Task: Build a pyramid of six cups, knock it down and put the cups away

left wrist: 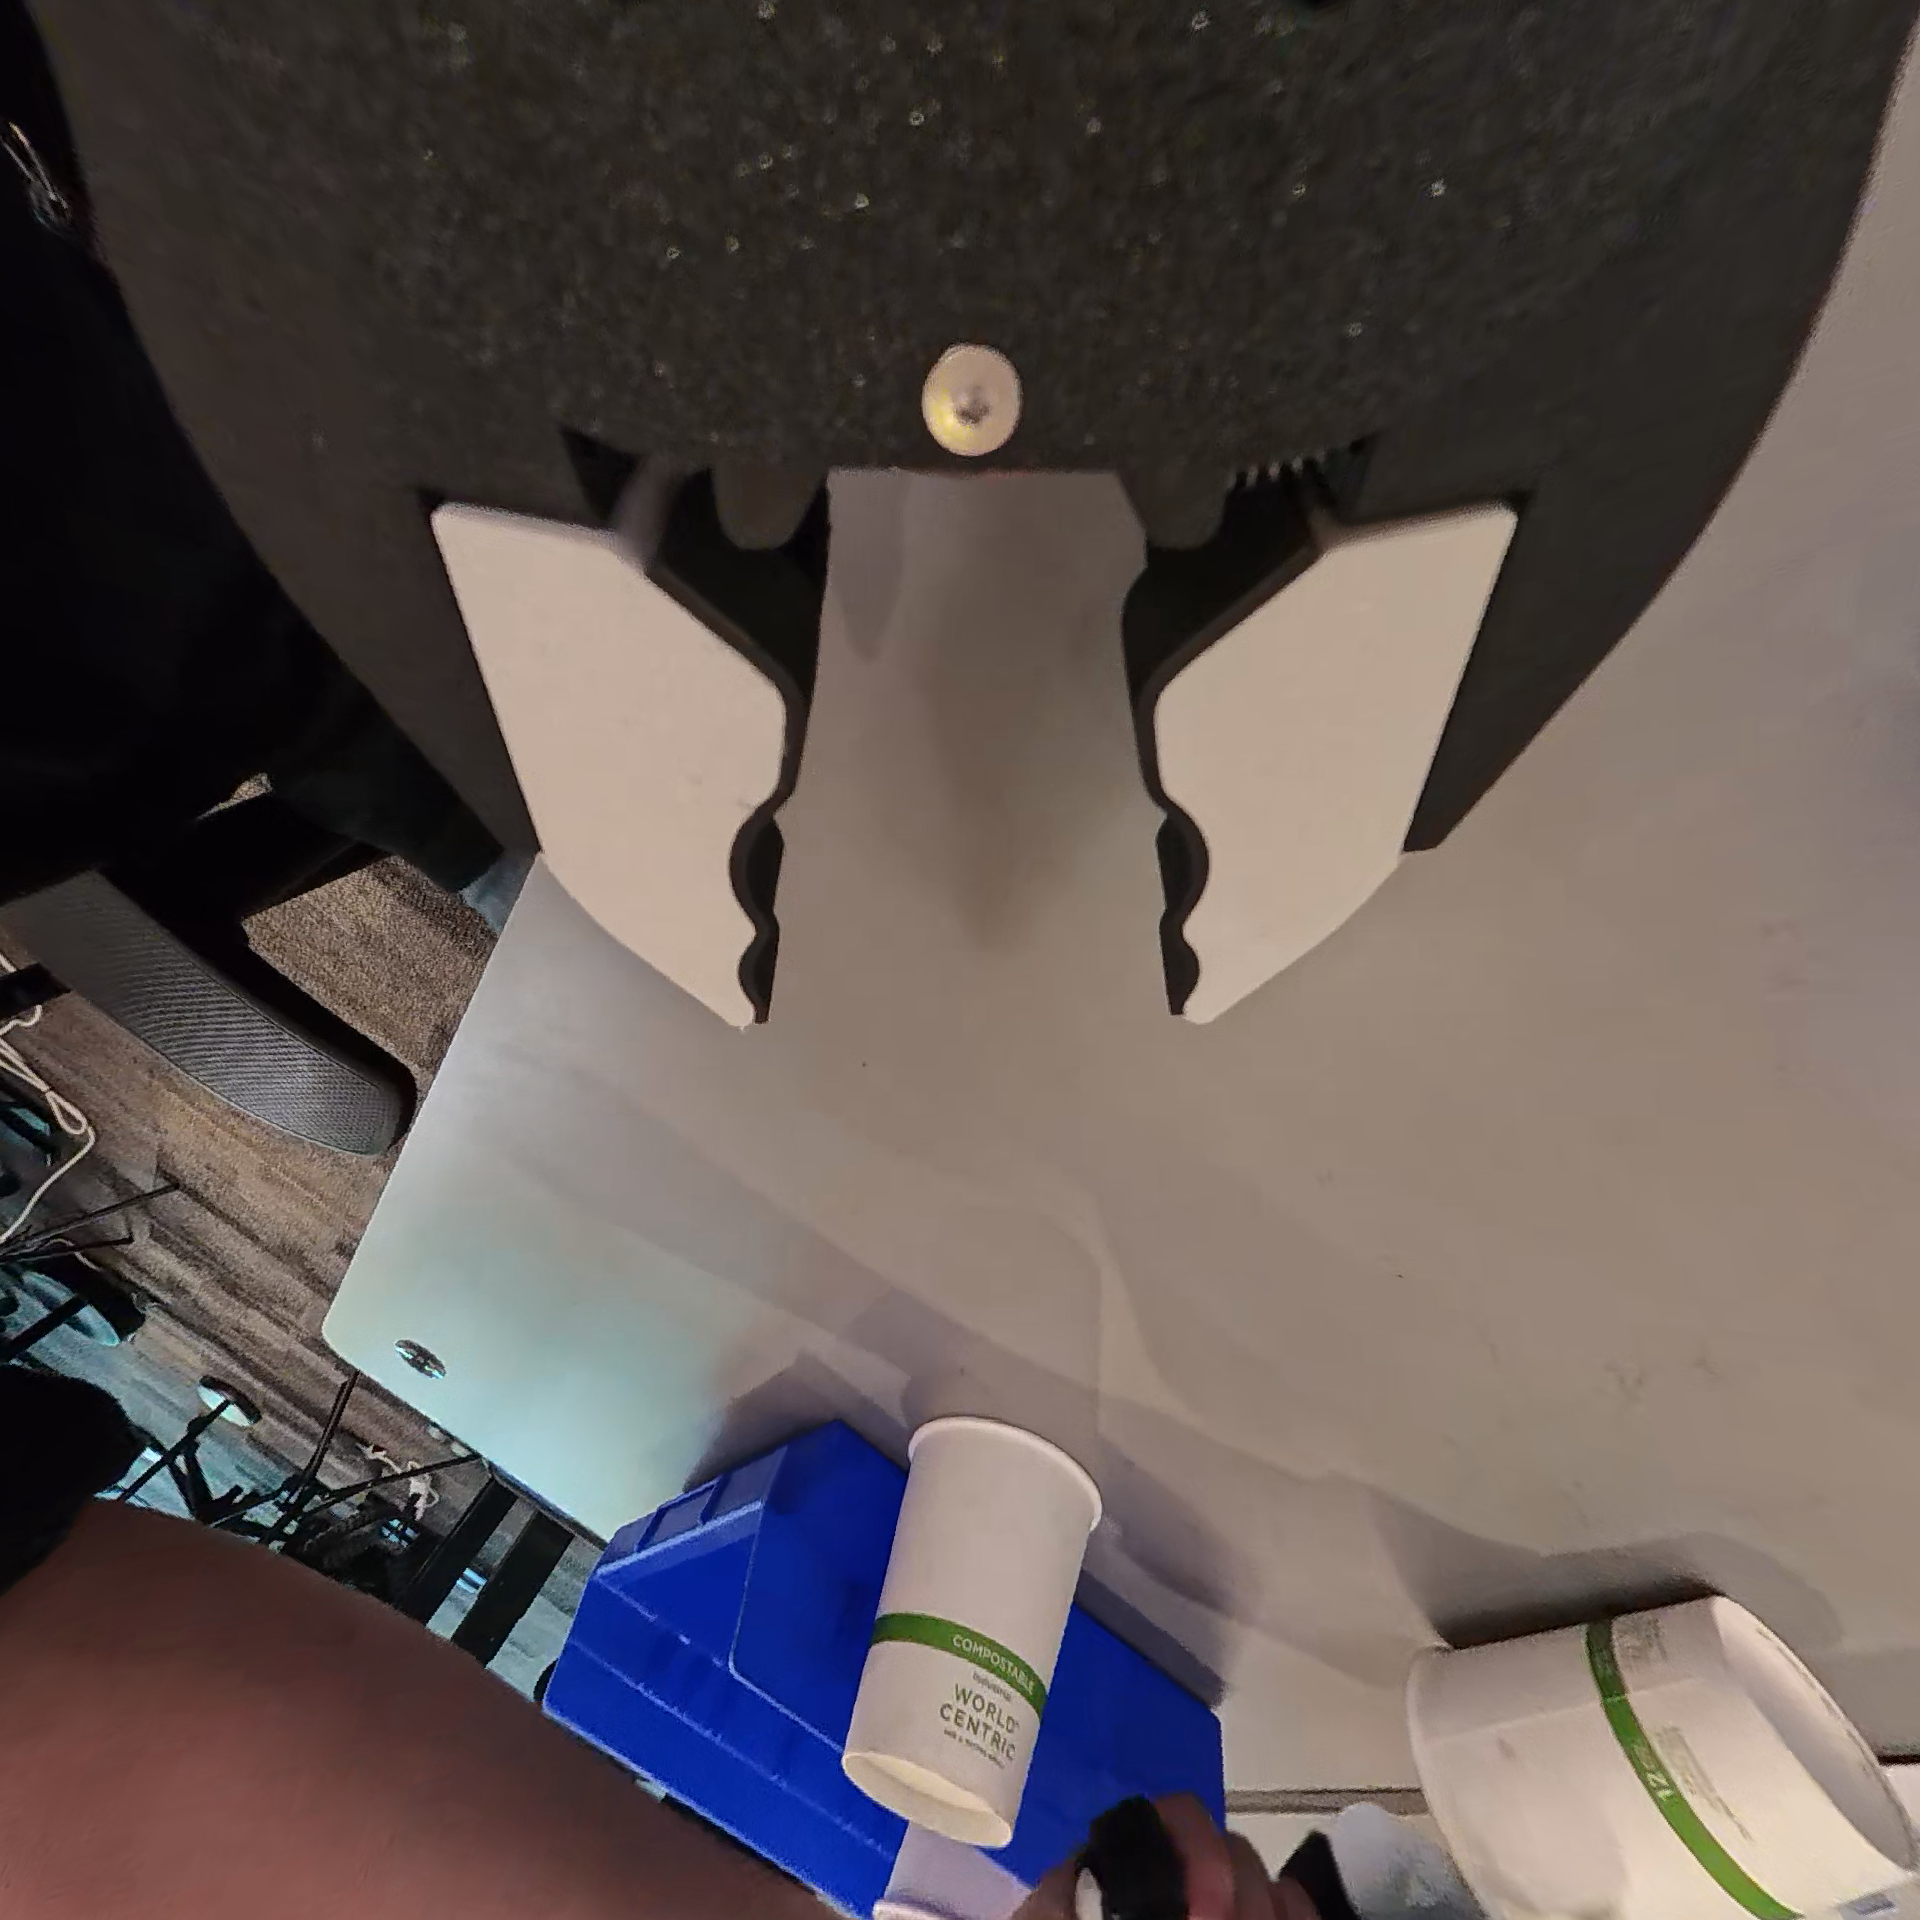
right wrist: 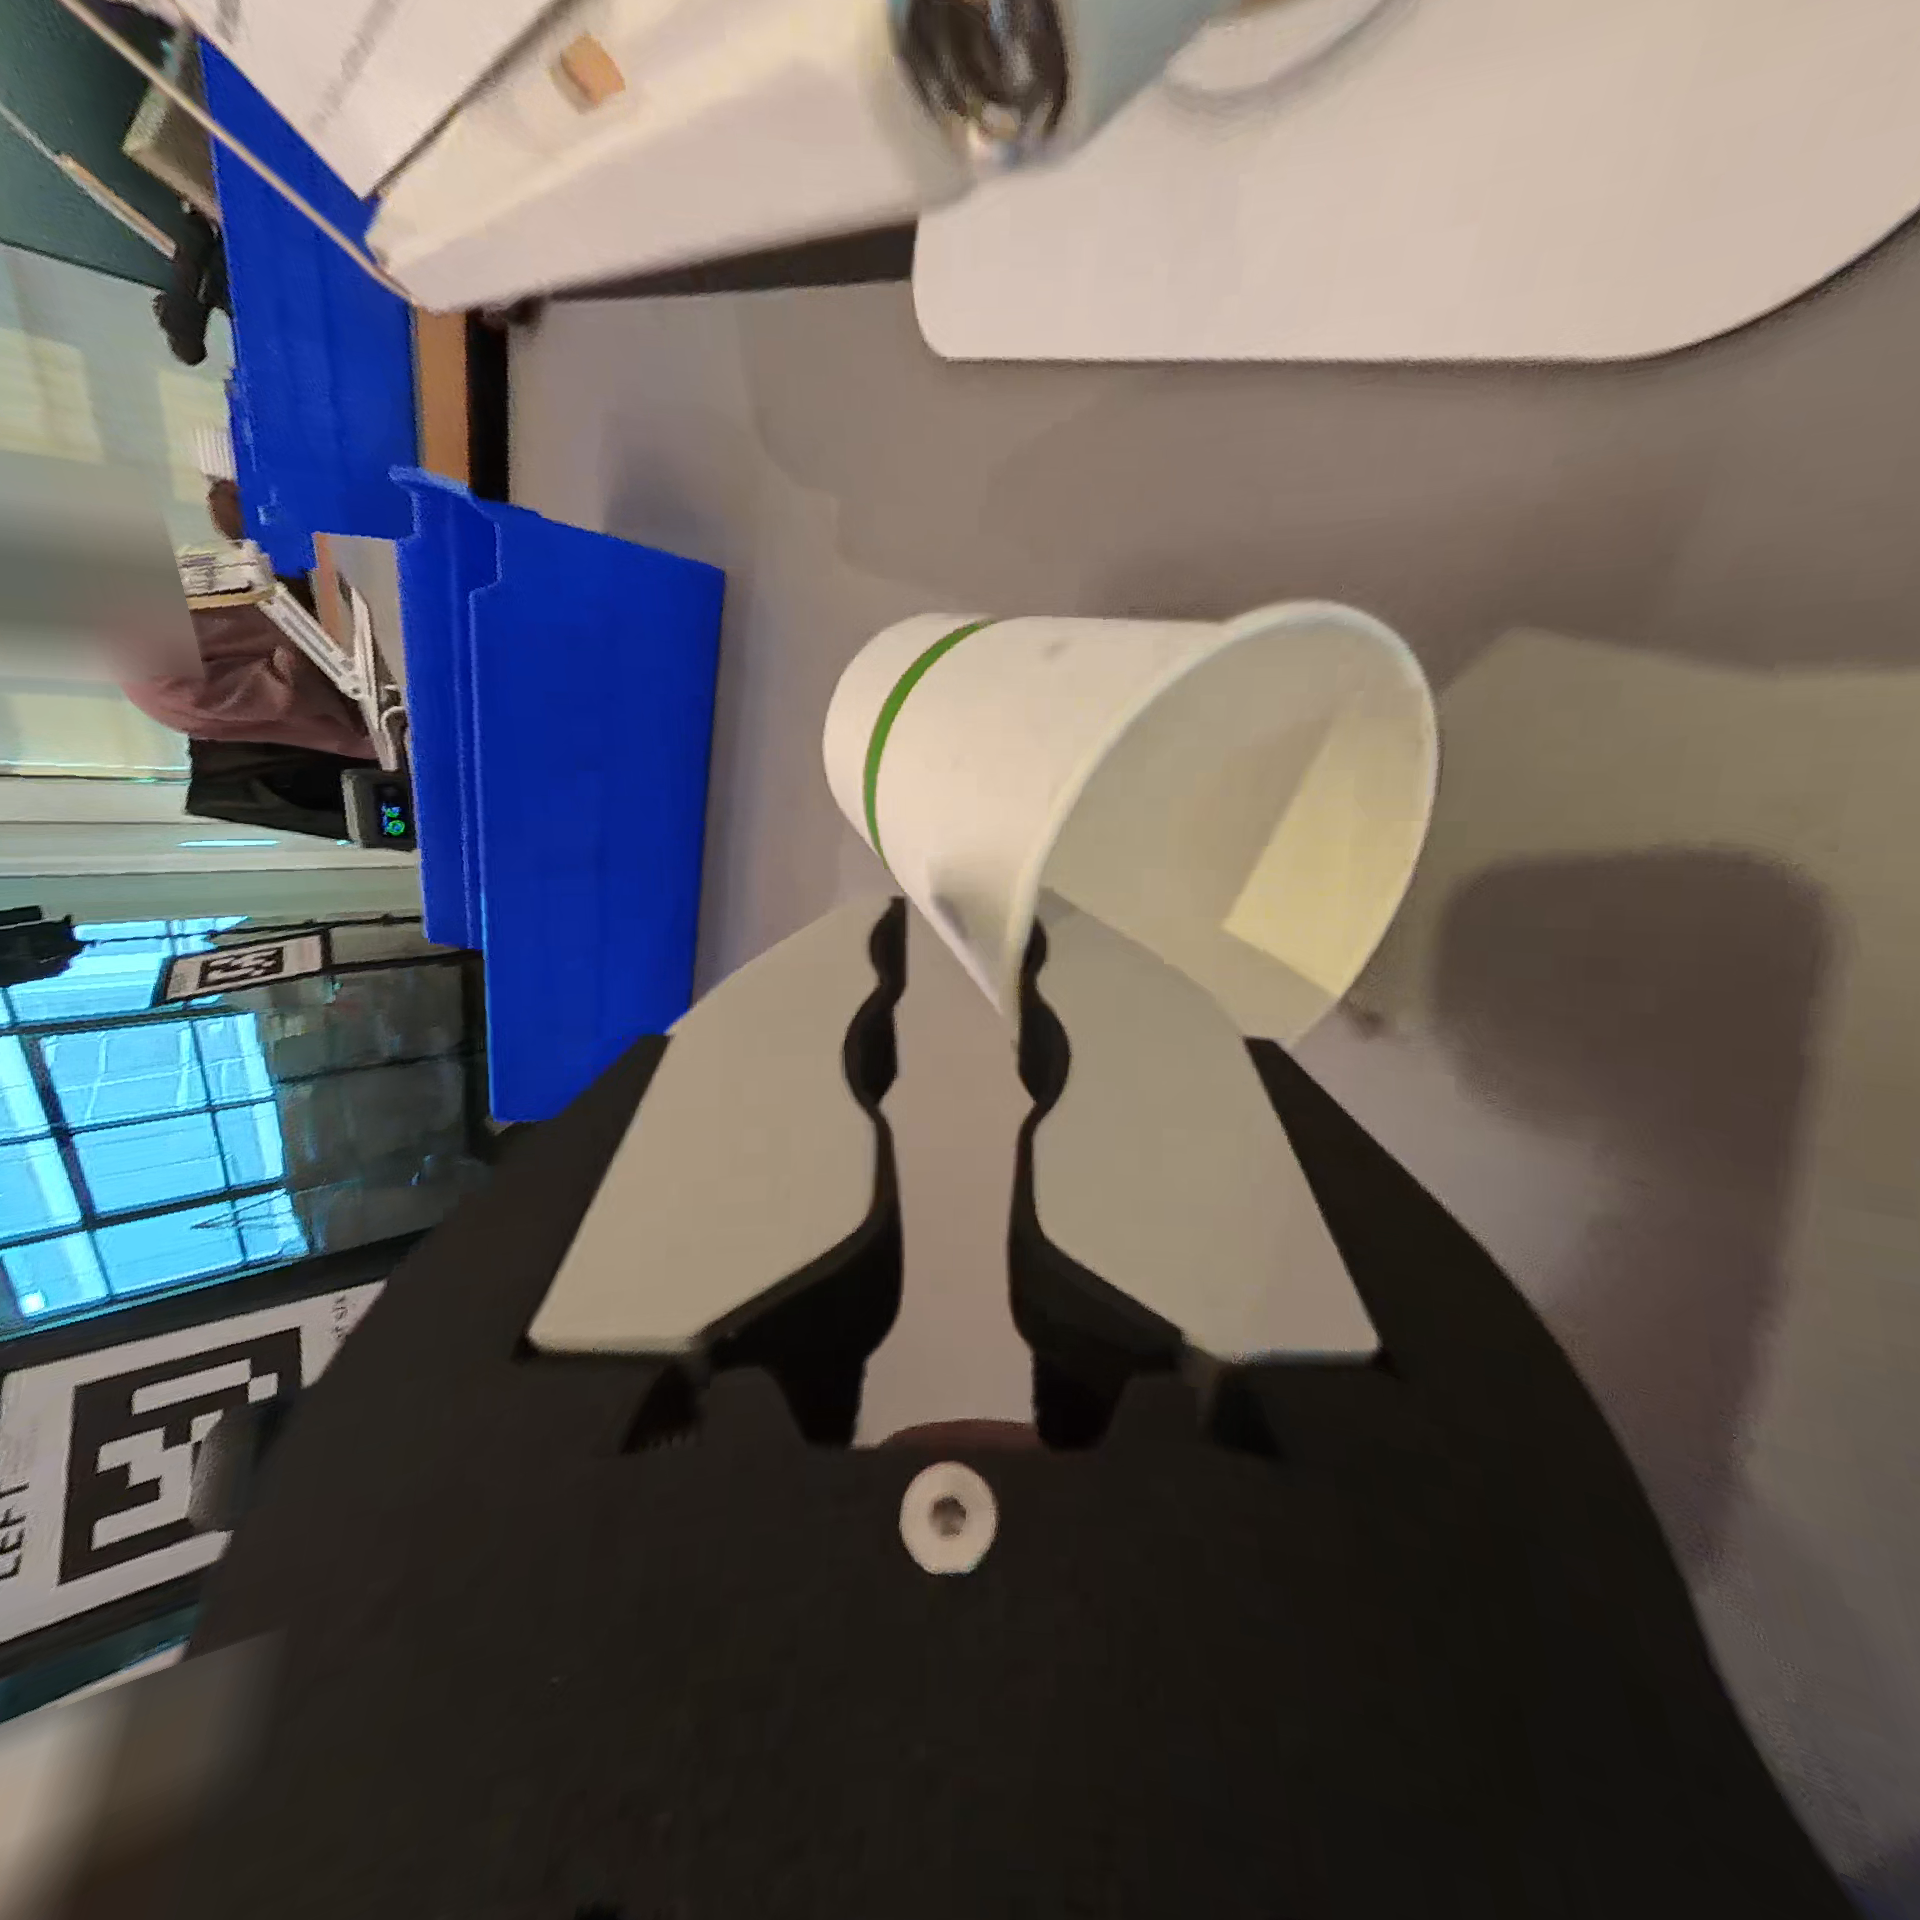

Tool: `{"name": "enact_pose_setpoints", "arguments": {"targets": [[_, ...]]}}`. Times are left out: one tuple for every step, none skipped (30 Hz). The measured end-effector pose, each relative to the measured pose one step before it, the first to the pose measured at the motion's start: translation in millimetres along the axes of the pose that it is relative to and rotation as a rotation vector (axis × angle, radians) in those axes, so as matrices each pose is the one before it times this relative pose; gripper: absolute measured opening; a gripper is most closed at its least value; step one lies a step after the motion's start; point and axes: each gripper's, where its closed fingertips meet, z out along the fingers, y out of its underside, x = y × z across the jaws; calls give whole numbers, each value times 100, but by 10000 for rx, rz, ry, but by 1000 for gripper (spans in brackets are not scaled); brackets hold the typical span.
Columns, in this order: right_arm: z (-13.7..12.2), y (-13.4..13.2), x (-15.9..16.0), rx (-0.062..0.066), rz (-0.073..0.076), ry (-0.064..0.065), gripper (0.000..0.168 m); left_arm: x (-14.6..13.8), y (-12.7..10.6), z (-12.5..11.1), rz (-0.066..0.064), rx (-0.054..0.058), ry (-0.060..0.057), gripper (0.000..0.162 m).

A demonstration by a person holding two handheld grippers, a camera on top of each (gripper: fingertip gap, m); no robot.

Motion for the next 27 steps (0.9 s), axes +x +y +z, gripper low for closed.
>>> {"name": "enact_pose_setpoints", "arguments": {"targets": [[308, 188, -292, -65, -12, -260, 9, 26, 26, 66, 24, -20, -4, 70], [204, 41, -518, 68, 99, -425, 6, 36, 12, 51, 17, -12, 4, 70], [117, 45, -786, 100, 98, -569, 2, 31, 7, 16, 9, -6, 6, 70], [25, 7, -824, 123, -27, -477, 0, 37, 22, 10, 4, -8, 14, 70], [-89, 56, -538, 116, -319, -74, 0, 15, 16, -24, 2, -1, 5, 70], [-193, 304, -867, -62, -539, -91, 0, -11, -2, -44, -4, 12, -10, 70], [-363, 296, -1230, -47, -549, -155, 0, -13, -4, -57, -12, 15, -3, 70], [-629, 8, -1673, 205, -665, -190, 0, -3, 13, -81, -19, 10, 0, 70], [-899, 81, -1830, 96, -759, -51, 0, -22, 2, -105, -21, 18, -8, 70], [-1179, 26, -1922, 34, -877, 79, 0, -29, 0, -103, -27, 16, -10, 70], [-1525, -225, -1851, 129, -1044, 275, 0, -14, -22, -100, -41, 23, -2, 70], [-1891, -400, -1539, 96, -1133, 543, 0, 32, -71, -93, -50, 38, 20, 70], [-2268, -522, -1035, 31, -1112, 784, 0, 56, -76, -74, -55, 43, 40, 70], [-2564, -656, -350, 17, -1099, 1051, 0, 81, -83, -42, -55, 33, 59, 70], [-2752, -590, 379, -89, -1140, 1268, 0, 67, -73, 0, -51, 26, 49, 70], [-2779, -384, 994, -235, -1098, 1307, 0, 55, -36, 28, -37, 15, 39, 70], [-2548, 48, 1351, -422, -1011, 1134, 0, 42, 1, 62, -22, -16, 40, 70], [-2173, 671, 1601, -675, -855, 958, 0, 32, 62, 100, -16, -47, 29, 70], [-1661, 1248, 1591, -868, -656, 686, 0, 15, 29, 108, -10, -37, 12, 70], [-1097, 1702, 1405, -1033, -535, 401, 0, 41, 10, 117, 2, -24, 20, 70], [-589, 1846, 1200, -985, -365, 191, 0, 72, -36, 114, 12, -14, 30, 70], [-119, 1759, 910, -872, -165, -49, 0, 92, -35, 128, 16, -12, 28, 70], [287, 1557, 652, -779, -51, -240, 0, 90, -13, 147, 25, -29, 26, 70], [645, 1226, 377, -624, 5, -413, 0, 79, 8, 151, 44, -31, 8, 70], [909, 1051, 342, -586, 34, -395, 0, 45, 42, 142, 50, -39, -13, 70], [1097, 932, 261, -623, -15, -404, 0, 48, 99, 143, 49, -63, -14, 70], [1155, 612, 317, -504, -55, -302, 0, 31, 101, 113, 46, -57, -17, 70]]}}
